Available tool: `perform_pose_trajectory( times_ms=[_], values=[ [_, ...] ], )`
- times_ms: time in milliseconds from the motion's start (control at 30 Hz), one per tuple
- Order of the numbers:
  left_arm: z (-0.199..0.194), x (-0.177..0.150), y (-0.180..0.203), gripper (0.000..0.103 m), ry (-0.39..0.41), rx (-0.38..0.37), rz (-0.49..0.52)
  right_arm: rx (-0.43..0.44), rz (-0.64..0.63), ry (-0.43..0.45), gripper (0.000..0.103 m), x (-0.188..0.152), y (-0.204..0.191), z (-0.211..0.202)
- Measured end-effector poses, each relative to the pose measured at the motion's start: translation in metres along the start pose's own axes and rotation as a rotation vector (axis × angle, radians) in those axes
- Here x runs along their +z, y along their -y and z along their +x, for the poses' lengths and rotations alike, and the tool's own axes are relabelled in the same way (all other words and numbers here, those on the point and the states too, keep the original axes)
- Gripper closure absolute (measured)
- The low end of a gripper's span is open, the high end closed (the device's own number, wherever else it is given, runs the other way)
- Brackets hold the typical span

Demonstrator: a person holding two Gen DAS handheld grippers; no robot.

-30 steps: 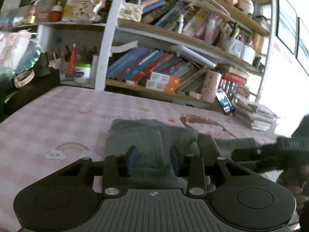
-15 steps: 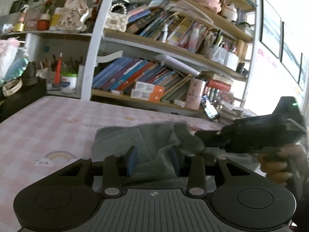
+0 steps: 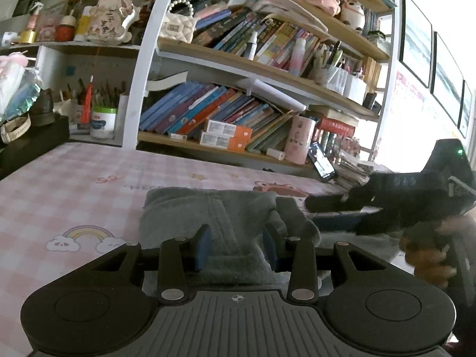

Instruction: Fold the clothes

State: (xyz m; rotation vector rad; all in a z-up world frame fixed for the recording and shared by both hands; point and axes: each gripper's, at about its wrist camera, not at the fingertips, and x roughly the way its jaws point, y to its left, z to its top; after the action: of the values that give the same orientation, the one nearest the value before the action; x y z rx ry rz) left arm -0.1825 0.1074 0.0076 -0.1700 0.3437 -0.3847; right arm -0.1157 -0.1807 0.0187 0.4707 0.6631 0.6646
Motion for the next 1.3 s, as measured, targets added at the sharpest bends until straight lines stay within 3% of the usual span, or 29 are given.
perform_pose_trajectory(
  times_ms=[33,67,100,133,167,200,267,433,533,633,733,833,933,1033,1167,1300],
  values=[
    [-0.001,0.001,0.000,0.065,0.008,-0.002,-0.001,-0.005,-0.010,-0.021,0.052,-0.002,-0.003,0.006],
    [-0.003,0.001,0.000,0.063,0.016,-0.003,-0.002,-0.013,-0.023,-0.041,0.071,-0.004,-0.006,0.010],
    [-0.004,0.002,0.001,0.060,0.024,-0.005,-0.002,-0.015,-0.041,-0.054,0.080,-0.005,-0.007,0.013],
    [-0.006,0.002,0.001,0.053,0.035,-0.004,0.000,-0.010,-0.059,-0.048,0.081,-0.006,-0.010,0.011],
    [-0.009,0.003,0.002,0.048,0.051,-0.002,0.007,-0.001,-0.076,-0.025,0.093,-0.006,-0.012,0.006],
    [-0.010,0.004,0.003,0.046,0.063,-0.003,0.013,0.009,-0.094,0.002,0.095,-0.006,-0.015,0.000],
    [-0.011,0.004,0.004,0.045,0.074,-0.005,0.018,0.002,-0.103,0.029,0.095,-0.004,-0.015,-0.006],
    [0.000,-0.002,0.001,0.044,0.027,0.010,0.013,-0.081,-0.034,-0.037,0.093,-0.014,0.013,0.011],
    [-0.001,-0.002,0.004,0.036,0.027,0.008,0.030,-0.093,-0.011,-0.044,0.093,-0.016,0.020,0.013],
    [-0.004,-0.001,0.004,0.025,0.044,0.021,0.024,-0.119,-0.061,0.018,0.092,-0.010,0.006,0.004],
    [-0.004,0.001,0.000,0.023,0.052,0.028,-0.006,-0.125,-0.137,0.105,0.092,-0.006,-0.013,-0.007],
    [-0.003,0.001,-0.002,0.023,0.051,0.030,-0.020,-0.100,-0.216,0.128,0.092,-0.007,-0.029,-0.008],
    [-0.003,0.000,-0.001,0.023,0.047,0.041,-0.008,-0.110,-0.273,0.060,0.092,-0.014,-0.033,0.006],
    [0.000,-0.003,-0.002,0.024,0.024,0.059,-0.003,-0.155,-0.238,-0.018,0.095,-0.023,-0.013,0.022],
    [0.006,-0.006,-0.002,0.037,-0.015,0.091,0.006,-0.171,-0.221,-0.019,0.097,-0.025,-0.004,0.024],
    [0.008,-0.010,-0.002,0.039,-0.029,0.098,0.034,-0.186,-0.225,-0.019,0.097,-0.026,-0.002,0.027]
  ],
)
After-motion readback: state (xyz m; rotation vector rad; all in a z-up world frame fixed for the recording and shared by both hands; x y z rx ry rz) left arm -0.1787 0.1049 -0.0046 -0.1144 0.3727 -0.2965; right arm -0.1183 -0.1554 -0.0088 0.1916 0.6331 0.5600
